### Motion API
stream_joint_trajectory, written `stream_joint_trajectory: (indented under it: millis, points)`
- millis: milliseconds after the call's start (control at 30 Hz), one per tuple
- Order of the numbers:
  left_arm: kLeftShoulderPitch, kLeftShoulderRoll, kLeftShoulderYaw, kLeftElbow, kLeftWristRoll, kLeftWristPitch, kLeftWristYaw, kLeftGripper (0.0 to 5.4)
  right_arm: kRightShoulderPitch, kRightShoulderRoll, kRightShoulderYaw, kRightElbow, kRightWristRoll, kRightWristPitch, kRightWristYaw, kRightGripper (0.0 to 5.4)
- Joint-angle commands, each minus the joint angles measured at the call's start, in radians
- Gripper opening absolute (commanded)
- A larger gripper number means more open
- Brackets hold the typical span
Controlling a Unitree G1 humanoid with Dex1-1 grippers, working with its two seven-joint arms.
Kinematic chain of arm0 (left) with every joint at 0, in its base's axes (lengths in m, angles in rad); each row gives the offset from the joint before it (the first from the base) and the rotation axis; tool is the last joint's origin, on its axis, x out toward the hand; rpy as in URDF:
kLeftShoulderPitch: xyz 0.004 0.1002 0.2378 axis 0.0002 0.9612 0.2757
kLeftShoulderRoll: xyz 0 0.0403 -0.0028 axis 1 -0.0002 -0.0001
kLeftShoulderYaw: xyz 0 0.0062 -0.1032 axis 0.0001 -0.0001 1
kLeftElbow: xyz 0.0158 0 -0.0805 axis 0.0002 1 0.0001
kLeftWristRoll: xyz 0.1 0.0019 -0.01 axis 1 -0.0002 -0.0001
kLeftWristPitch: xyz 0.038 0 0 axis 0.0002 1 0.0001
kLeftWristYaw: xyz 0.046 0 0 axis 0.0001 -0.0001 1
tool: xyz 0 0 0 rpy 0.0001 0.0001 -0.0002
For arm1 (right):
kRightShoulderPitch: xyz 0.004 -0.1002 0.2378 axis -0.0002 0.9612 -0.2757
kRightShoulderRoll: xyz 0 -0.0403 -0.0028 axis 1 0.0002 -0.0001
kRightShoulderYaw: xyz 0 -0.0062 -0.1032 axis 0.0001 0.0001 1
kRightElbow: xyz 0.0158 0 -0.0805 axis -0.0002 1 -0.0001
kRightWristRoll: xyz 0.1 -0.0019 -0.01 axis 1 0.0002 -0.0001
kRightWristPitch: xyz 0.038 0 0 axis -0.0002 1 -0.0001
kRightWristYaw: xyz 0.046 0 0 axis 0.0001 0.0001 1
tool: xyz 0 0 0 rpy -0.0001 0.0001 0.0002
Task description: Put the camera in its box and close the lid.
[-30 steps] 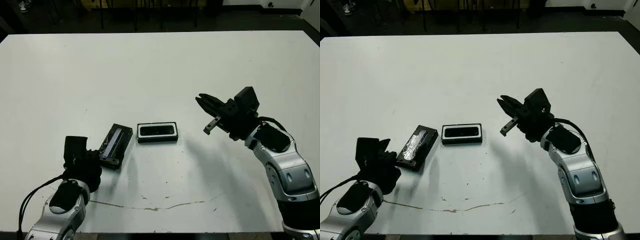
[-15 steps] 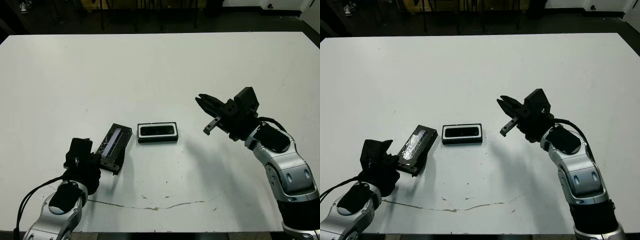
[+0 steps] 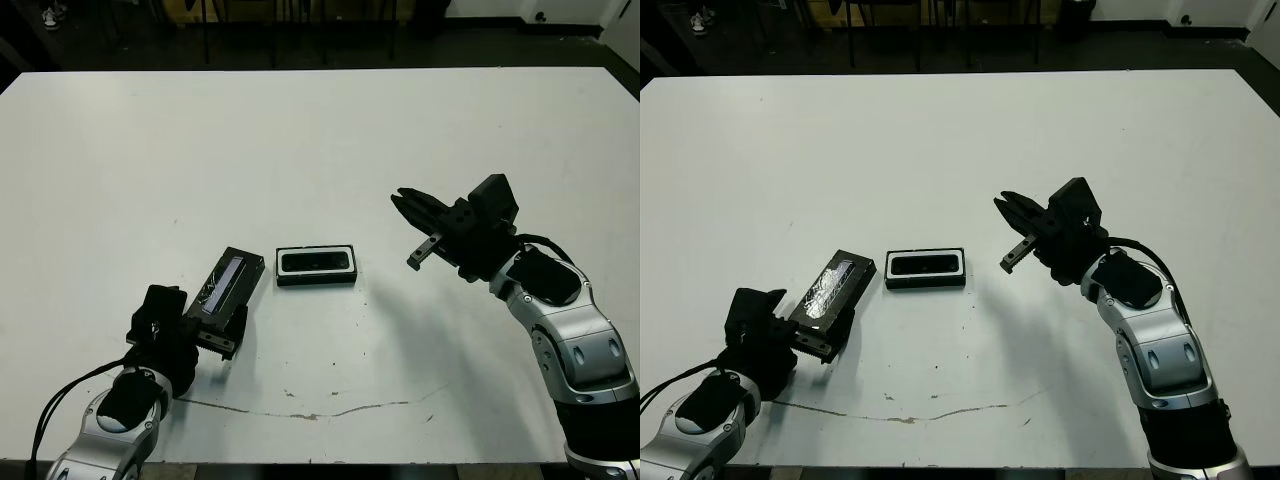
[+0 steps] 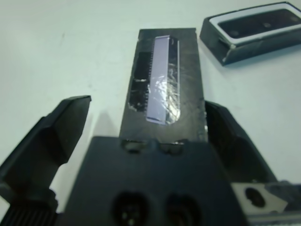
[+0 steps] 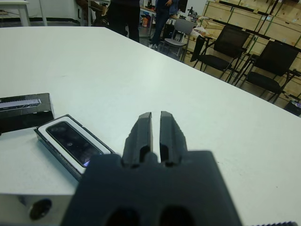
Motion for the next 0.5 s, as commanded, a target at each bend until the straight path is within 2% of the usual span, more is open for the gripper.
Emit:
stream_joint_trajectory:
  millis: [33,200,300,400,500]
  points:
    - [-0.001,0.040,-0.008,0.038,0.018,0.035,-0.019,5.39,0.009,-0.011,0.000,0.009,-0.002,0.004,0.006,0.00]
    - [-0.031,0.028,0.039,0.079,-0.048,0.094,-0.057,5.39,0.008,-0.012,0.000,0.010,-0.003,0.002,0.007,0.00]
    - [-0.047,0.051,0.048,0.121,-0.063,0.086,-0.084,5.39,0.010,-0.014,0.000,0.008,-0.008,0.000,0.006,0.00]
    - [-0.054,0.054,0.059,0.169,-0.067,0.056,-0.095,5.12,0.011,-0.014,-0.002,0.003,-0.005,0.008,0.006,0.00]
    - [-0.047,0.067,0.059,0.205,-0.070,-0.018,-0.126,4.63,0.013,-0.012,-0.002,0.007,-0.005,-0.001,0.007,0.00]
